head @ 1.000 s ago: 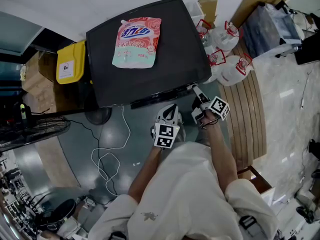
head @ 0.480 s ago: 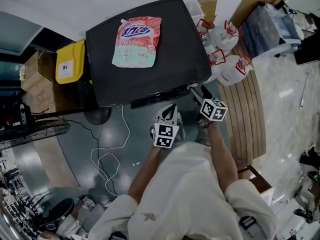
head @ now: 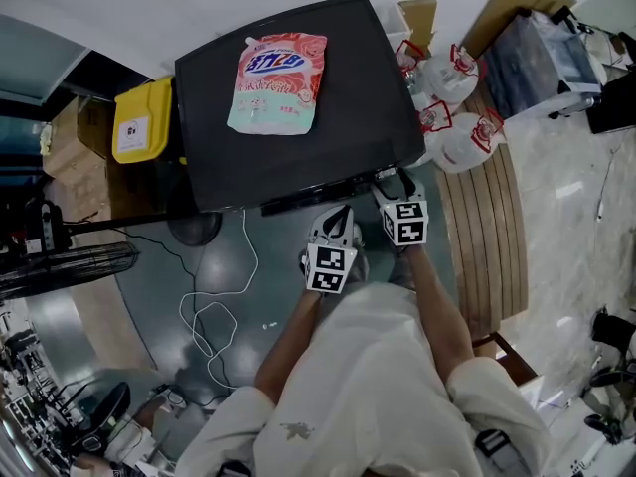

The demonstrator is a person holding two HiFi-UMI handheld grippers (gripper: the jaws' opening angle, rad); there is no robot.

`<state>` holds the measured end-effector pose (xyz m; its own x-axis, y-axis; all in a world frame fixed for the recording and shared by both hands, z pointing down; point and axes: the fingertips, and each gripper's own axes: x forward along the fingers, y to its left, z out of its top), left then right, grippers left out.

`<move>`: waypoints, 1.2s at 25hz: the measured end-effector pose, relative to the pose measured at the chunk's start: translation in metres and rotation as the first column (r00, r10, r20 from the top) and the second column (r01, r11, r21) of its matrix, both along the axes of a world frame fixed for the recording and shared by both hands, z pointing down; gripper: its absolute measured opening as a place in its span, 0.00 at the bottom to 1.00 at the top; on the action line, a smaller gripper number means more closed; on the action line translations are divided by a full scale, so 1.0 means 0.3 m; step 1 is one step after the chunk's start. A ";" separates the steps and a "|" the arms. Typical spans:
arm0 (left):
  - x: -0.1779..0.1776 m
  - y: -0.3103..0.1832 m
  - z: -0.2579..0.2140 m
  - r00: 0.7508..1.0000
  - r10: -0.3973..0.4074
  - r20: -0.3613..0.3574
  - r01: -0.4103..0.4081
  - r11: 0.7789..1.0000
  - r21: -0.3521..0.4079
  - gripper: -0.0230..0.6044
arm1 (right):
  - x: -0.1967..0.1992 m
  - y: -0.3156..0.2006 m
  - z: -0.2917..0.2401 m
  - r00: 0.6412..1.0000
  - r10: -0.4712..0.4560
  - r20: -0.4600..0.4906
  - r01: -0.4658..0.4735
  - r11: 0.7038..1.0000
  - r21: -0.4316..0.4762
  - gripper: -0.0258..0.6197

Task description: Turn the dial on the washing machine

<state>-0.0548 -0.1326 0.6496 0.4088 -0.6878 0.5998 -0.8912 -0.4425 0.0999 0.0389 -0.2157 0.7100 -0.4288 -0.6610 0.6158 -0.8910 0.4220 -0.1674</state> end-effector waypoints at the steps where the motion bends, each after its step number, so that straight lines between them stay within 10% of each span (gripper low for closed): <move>1: -0.006 -0.003 0.000 1.000 -0.009 0.001 0.009 1.000 0.002 0.06 | -0.003 0.001 0.004 1.000 -0.003 -0.013 0.003 1.000 0.003 0.56; 10: -0.035 -0.023 -0.011 0.999 -0.051 -0.003 0.051 0.998 0.021 0.06 | 0.008 -0.006 0.011 0.999 0.021 -0.031 -0.021 1.000 0.003 0.47; 30: -0.023 -0.027 -0.014 0.999 -0.043 -0.021 0.043 0.999 0.015 0.06 | 0.019 -0.020 0.008 0.944 0.154 0.291 -0.111 0.981 -0.161 0.47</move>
<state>-0.0617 -0.1407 0.6453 0.3906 -0.7144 0.5806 -0.9073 -0.4055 0.1115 0.0447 -0.2218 0.7124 -0.5228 -0.6406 0.5624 -0.8360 0.2564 -0.4851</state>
